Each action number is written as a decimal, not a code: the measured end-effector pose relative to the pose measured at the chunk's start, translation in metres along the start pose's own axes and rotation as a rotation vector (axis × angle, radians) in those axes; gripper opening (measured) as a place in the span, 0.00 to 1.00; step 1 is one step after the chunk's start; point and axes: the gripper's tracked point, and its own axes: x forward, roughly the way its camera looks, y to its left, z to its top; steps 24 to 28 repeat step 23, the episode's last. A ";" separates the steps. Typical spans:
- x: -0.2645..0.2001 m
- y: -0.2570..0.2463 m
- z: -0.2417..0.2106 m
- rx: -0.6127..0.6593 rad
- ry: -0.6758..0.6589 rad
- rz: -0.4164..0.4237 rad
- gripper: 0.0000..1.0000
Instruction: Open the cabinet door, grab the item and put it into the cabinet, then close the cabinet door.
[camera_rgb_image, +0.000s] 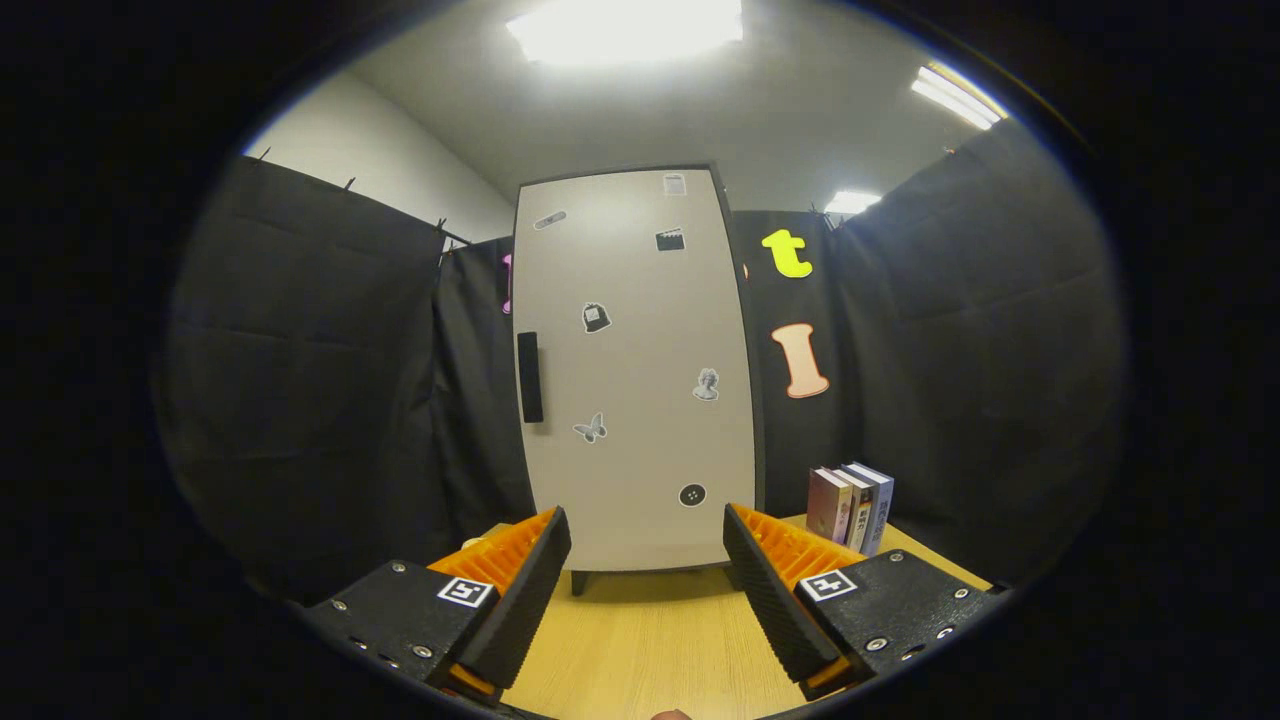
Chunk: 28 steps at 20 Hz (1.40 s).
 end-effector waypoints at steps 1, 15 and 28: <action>0.000 0.000 0.001 0.001 0.000 -0.001 0.95; -0.009 0.003 0.005 0.000 -0.033 -0.004 0.95; -0.014 0.009 0.009 0.000 -0.044 -0.005 0.95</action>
